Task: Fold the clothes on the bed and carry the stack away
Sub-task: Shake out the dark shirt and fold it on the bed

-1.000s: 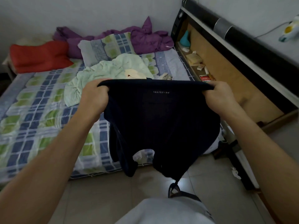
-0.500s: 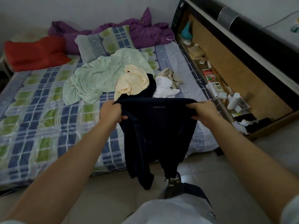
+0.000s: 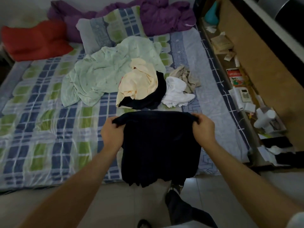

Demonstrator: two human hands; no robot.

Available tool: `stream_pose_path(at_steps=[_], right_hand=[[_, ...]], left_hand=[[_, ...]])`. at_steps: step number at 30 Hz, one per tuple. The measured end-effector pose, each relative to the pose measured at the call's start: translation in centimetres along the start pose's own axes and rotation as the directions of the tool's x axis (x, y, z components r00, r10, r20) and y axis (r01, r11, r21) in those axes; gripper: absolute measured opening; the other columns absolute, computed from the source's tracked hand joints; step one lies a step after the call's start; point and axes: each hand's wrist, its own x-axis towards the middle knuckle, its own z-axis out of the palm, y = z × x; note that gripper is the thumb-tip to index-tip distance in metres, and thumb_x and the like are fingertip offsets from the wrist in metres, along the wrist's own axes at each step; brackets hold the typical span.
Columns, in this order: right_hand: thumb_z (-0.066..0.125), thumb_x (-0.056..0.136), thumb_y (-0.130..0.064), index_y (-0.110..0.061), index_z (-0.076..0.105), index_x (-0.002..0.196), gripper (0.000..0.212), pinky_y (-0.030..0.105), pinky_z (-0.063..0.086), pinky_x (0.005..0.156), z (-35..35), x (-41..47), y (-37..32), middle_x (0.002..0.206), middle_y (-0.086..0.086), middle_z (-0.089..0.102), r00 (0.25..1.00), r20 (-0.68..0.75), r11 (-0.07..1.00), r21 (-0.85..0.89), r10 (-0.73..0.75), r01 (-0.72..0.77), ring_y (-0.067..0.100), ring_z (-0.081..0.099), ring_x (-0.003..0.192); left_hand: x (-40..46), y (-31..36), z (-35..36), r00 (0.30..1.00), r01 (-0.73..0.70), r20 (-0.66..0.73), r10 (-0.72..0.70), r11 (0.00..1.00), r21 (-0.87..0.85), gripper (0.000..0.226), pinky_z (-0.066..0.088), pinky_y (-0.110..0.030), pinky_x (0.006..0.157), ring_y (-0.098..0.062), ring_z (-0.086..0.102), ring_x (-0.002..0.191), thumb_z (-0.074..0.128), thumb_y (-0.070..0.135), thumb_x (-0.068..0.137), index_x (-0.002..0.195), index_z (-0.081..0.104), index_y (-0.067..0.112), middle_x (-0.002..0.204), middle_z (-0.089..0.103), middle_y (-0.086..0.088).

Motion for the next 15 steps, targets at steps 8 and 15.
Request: stream_pose_path(at_steps=[8, 15], right_hand=[[0.062, 0.095, -0.013, -0.009, 0.068, 0.094, 0.007, 0.037, 0.061, 0.063, 6.4, 11.2, 3.6, 0.082, 0.006, 0.072, 0.974, 0.070, 0.969, 0.108, 0.214, -0.220, 0.018, 0.070, 0.064], [0.062, 0.097, -0.027, -0.009, 0.063, 0.099, 0.017, 0.045, 0.058, 0.082, 12.4, 18.1, 7.6, 0.091, 0.009, 0.070, 0.949, 0.029, 0.939, 0.137, 0.314, -0.315, 0.027, 0.069, 0.087]], left_hand=[[7.3, -1.1, 9.6, 0.939, 0.344, 0.124, -0.322, 0.906, -0.246, 0.028, 0.062, -0.038, 0.060, -0.025, 0.077, 0.072, 0.061, 0.030, 0.103, 0.121, 0.057, 0.010, 0.089, 0.077, -0.015], [14.9, -3.5, 15.4, 0.955, 0.297, 0.087, -0.285, 0.933, -0.202, 0.026, 0.063, -0.044, 0.085, -0.014, 0.076, 0.088, 0.063, 0.031, 0.100, 0.116, 0.066, 0.011, 0.097, 0.078, -0.004]])
